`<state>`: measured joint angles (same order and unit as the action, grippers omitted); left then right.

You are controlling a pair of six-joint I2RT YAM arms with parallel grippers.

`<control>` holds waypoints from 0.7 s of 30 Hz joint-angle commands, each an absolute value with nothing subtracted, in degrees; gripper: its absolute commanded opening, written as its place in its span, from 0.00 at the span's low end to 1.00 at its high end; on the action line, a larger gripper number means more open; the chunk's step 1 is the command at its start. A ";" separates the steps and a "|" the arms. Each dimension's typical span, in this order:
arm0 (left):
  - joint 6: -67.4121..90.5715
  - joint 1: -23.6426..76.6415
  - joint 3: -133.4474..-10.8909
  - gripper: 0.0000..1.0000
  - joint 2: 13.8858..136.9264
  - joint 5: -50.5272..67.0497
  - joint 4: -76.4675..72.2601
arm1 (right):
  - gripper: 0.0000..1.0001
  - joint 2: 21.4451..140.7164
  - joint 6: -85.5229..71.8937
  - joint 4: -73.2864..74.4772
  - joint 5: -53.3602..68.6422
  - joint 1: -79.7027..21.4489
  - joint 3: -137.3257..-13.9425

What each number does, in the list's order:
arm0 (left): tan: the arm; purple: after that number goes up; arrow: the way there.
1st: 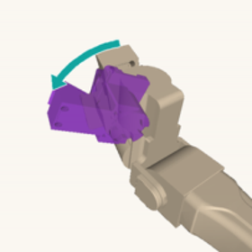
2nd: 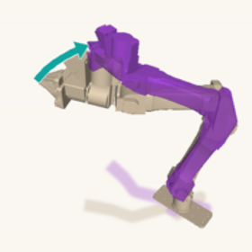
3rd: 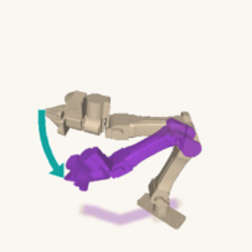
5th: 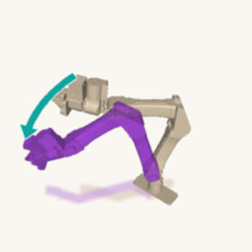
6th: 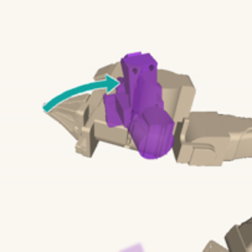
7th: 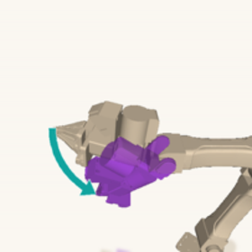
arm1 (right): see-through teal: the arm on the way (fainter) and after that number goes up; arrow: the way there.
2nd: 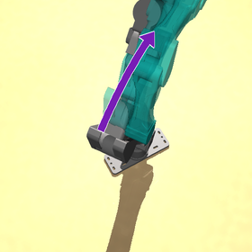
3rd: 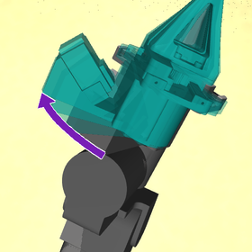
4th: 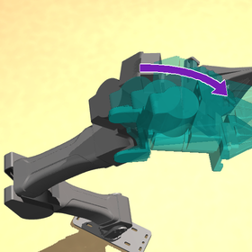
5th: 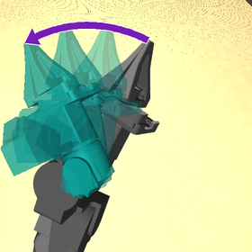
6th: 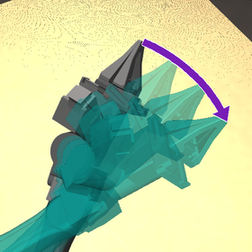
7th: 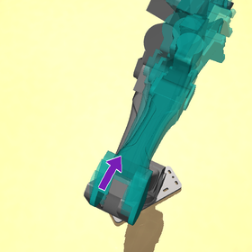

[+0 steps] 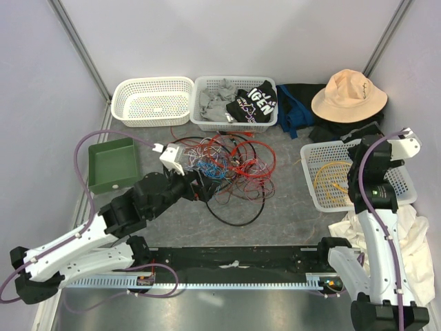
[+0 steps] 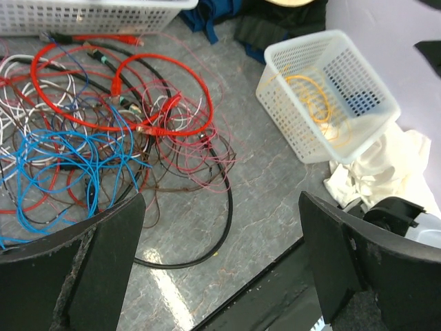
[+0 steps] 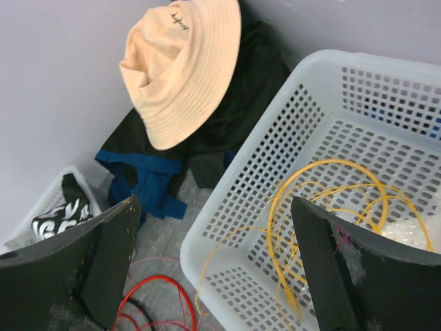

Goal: Untangle the cables

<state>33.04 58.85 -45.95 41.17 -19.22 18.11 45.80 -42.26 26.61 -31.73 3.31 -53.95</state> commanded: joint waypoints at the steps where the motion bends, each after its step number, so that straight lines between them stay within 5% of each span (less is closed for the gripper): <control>1: 35.95 58.71 -49.13 1.00 45.25 -17.84 15.21 | 0.97 41.85 -42.54 22.18 -27.80 0.44 -50.37; 5: 35.95 58.71 -49.74 1.00 52.45 -14.86 8.71 | 0.93 40.25 -45.08 12.76 -5.51 -2.10 -45.01; 13: 34.02 58.54 -58.18 1.00 68.02 -17.57 5.37 | 0.86 39.30 -41.40 6.41 4.57 -12.65 -38.24; 16: 33.93 57.66 -60.02 0.88 73.64 -15.83 1.60 | 0.78 34.83 -40.26 5.10 4.66 -14.85 -33.94; 19: 35.24 56.43 -63.97 0.55 80.40 -13.45 3.07 | 0.67 30.17 -39.64 3.96 6.50 -15.64 -30.86; 21: 36.38 55.90 -65.39 0.48 83.48 -13.36 3.16 | 0.67 28.48 -38.59 4.92 6.42 -15.82 -30.24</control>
<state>34.57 57.14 -60.93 78.78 -14.83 6.07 32.64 -41.10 8.19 3.90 -15.22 -31.48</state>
